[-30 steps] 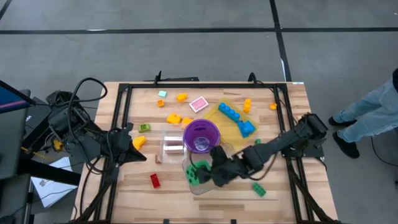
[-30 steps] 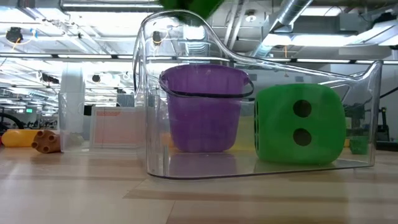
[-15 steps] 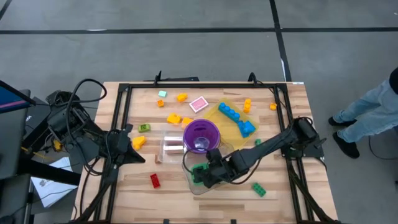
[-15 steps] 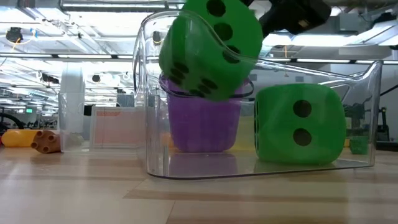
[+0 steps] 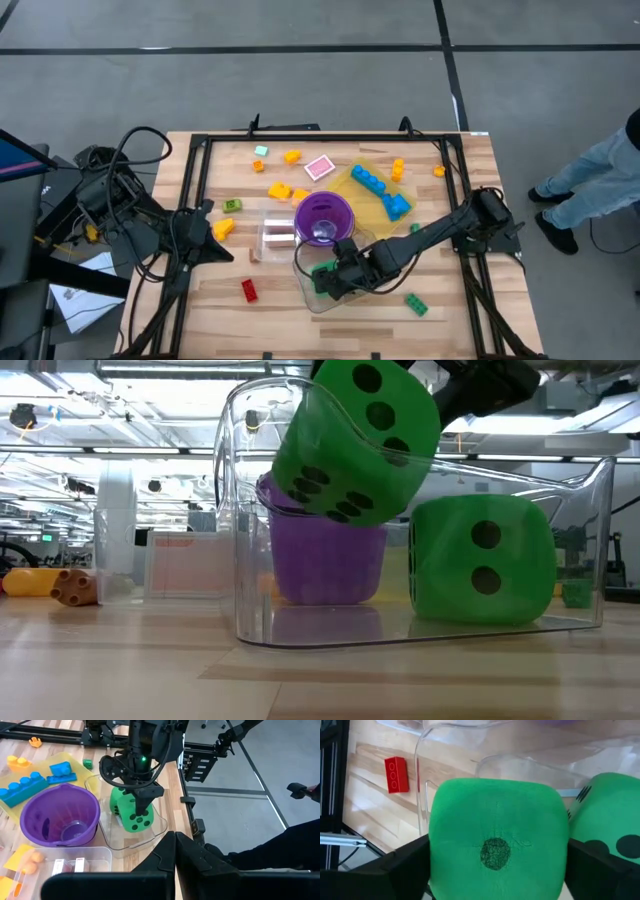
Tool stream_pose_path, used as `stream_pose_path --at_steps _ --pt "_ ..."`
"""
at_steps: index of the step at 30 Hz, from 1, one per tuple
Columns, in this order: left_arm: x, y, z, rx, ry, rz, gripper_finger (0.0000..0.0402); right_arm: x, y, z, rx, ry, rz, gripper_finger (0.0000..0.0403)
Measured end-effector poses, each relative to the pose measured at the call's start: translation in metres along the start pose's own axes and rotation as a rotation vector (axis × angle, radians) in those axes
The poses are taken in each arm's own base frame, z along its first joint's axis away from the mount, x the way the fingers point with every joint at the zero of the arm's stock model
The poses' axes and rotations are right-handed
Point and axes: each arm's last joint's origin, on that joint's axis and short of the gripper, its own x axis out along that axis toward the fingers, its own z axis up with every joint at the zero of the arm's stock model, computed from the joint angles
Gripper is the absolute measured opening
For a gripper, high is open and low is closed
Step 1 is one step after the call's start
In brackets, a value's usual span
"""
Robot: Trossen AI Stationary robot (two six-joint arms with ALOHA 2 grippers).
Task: Pick & Place Toys
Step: Put the green dice into the transparent bin, then put the small light blue game piece into the yellow bin
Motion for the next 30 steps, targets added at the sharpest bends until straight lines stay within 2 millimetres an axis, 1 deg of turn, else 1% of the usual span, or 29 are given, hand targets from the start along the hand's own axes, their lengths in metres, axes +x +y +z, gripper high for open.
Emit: stream_pose_path --at_steps 1,3,7,12,16,20,23,26,30 --pt "0.0 0.0 0.0 0.0 0.0 0.0 0.0 0.0 0.0 0.001 0.002 0.0 -0.001 0.0379" --pt "0.0 0.0 0.0 0.0 0.0 0.0 0.0 0.001 0.0 0.004 0.009 0.014 -0.004 0.0389" --pt "0.0 0.0 0.0 0.0 -0.001 0.0 0.0 0.003 0.001 0.01 0.005 0.033 -0.008 0.0385" --pt "0.0 0.0 0.0 0.0 -0.001 0.0 0.0 0.004 0.001 0.014 -0.002 0.03 -0.005 0.0394" --pt "0.0 0.0 0.0 0.0 0.0 0.0 0.0 -0.003 0.006 0.013 -0.024 0.034 0.056 0.0398" --pt "0.0 0.0 0.0 0.0 -0.001 0.0 0.0 -0.023 0.015 0.013 -0.068 -0.004 0.182 0.0396" --pt "0.0 0.0 0.0 -0.001 -0.001 0.0 0.0 -0.045 0.017 0.01 -0.104 -0.07 0.253 0.0391" --pt "0.0 0.0 0.0 -0.002 -0.004 0.0 0.0 -0.071 0.014 0.004 -0.165 -0.122 0.297 0.0386" --pt "0.0 -0.001 0.003 -0.008 -0.032 0.005 0.0 -0.098 0.005 -0.005 -0.261 -0.129 0.309 0.0381"
